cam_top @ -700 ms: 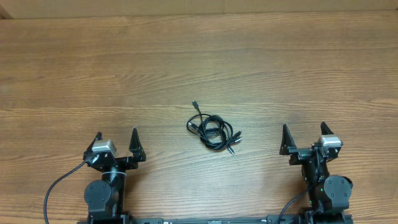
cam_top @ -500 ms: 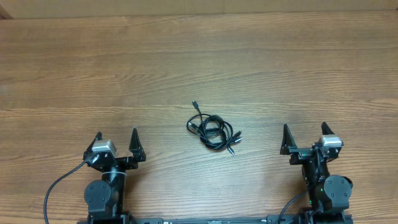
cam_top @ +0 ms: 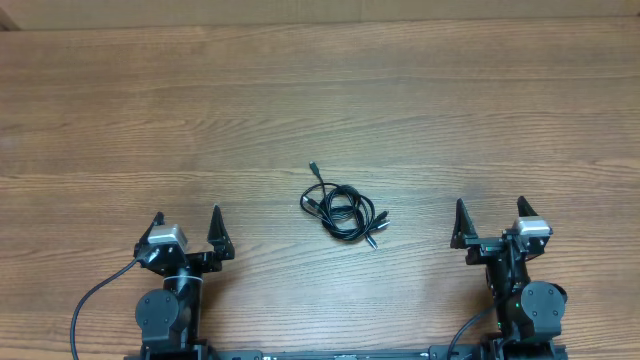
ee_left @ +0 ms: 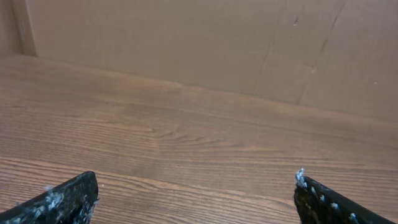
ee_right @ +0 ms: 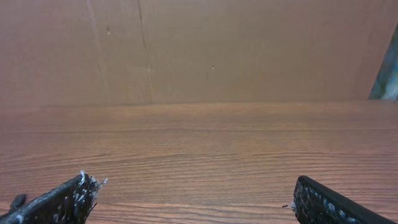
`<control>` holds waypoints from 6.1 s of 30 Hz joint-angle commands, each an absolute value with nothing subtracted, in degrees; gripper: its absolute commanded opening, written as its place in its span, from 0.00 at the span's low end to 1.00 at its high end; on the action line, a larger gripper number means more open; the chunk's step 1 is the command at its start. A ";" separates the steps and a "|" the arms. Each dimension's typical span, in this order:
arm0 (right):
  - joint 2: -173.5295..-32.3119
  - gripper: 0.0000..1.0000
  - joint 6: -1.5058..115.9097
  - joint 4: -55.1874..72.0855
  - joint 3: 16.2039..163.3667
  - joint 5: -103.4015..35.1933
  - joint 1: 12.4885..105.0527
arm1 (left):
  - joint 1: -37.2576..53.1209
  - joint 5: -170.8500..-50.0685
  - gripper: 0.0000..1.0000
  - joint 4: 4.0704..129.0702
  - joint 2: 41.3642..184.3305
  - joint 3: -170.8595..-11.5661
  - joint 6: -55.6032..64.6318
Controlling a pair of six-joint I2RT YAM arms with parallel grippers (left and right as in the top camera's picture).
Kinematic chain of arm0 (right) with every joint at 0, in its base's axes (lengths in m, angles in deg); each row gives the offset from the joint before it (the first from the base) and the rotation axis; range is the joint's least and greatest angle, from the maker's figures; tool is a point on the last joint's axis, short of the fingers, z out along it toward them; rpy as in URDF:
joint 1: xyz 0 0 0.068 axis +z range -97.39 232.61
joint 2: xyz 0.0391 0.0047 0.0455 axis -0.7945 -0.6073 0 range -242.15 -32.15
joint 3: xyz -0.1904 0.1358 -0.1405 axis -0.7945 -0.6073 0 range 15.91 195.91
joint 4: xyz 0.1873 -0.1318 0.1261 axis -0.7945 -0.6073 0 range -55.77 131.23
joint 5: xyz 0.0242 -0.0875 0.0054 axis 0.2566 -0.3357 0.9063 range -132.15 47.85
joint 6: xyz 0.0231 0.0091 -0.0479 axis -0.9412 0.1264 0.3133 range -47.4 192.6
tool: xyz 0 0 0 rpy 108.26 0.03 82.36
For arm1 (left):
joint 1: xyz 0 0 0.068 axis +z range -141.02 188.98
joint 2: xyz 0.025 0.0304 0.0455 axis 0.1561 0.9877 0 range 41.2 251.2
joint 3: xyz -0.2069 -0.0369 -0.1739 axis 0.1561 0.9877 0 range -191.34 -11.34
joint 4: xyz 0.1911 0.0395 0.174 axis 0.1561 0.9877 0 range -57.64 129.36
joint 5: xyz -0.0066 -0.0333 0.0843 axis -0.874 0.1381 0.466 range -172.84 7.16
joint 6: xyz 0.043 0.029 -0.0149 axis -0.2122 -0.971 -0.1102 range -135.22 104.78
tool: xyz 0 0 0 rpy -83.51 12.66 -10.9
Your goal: Untangle cables
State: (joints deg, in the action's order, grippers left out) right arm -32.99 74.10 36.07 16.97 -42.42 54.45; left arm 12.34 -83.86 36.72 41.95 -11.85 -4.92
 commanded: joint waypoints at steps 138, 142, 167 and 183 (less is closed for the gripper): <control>-32.55 1.00 73.90 36.33 16.51 -42.95 54.13 | -26.79 -79.40 1.00 84.66 132.73 -77.88 45.66; -32.55 1.00 73.92 36.31 16.51 -42.95 54.13 | -30.55 -78.46 1.00 82.82 136.77 -77.88 52.00; -32.55 1.00 73.92 36.33 16.51 -42.95 54.15 | -30.77 -88.23 0.04 74.97 149.64 -77.81 64.48; -32.55 1.00 73.92 36.33 16.51 -42.95 54.13 | -30.81 -83.97 0.04 80.13 135.26 -91.96 31.89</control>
State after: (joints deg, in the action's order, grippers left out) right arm -32.99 74.12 36.07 16.97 -42.55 54.45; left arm -30.55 -85.08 79.96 139.96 -88.90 41.86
